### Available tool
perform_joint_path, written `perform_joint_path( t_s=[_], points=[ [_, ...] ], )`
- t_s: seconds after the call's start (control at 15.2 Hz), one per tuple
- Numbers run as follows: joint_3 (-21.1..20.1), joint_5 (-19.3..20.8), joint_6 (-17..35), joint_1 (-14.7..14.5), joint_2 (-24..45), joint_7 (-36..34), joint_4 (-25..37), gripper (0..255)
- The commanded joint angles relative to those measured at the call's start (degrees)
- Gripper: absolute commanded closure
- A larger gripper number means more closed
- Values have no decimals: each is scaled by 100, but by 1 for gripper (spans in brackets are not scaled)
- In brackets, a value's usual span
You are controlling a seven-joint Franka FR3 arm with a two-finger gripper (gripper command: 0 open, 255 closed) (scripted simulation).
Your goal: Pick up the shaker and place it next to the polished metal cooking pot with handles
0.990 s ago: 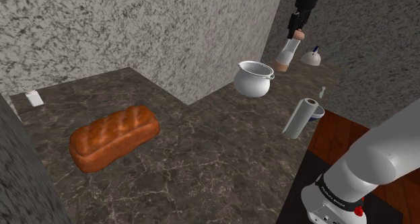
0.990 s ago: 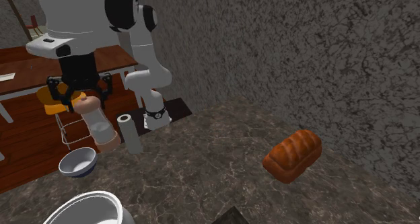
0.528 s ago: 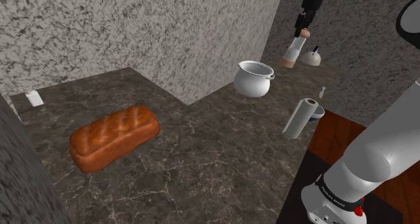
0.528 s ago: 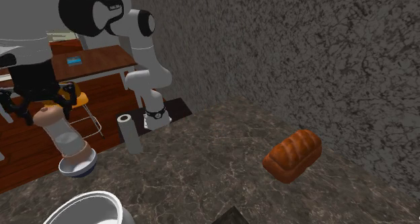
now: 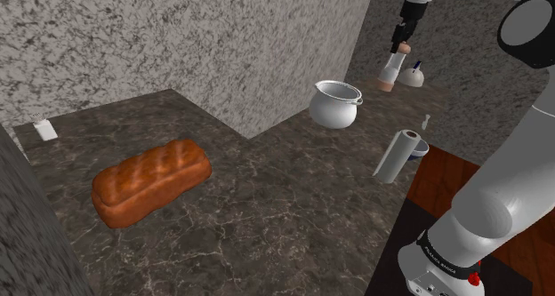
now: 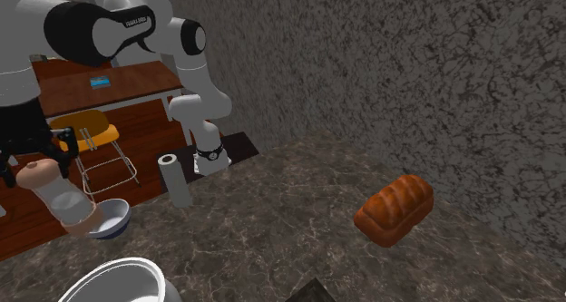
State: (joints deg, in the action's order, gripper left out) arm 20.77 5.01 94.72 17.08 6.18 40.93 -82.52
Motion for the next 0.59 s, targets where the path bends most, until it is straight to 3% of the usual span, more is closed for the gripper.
perform_joint_path(
  t_s=[0.0, 0.53],
  points=[
    [-2, 22, 180, -7, -55, -22, -229, 255],
    [-15, 85, 830, -32, -191, -122, -1013, 255]
  ],
)
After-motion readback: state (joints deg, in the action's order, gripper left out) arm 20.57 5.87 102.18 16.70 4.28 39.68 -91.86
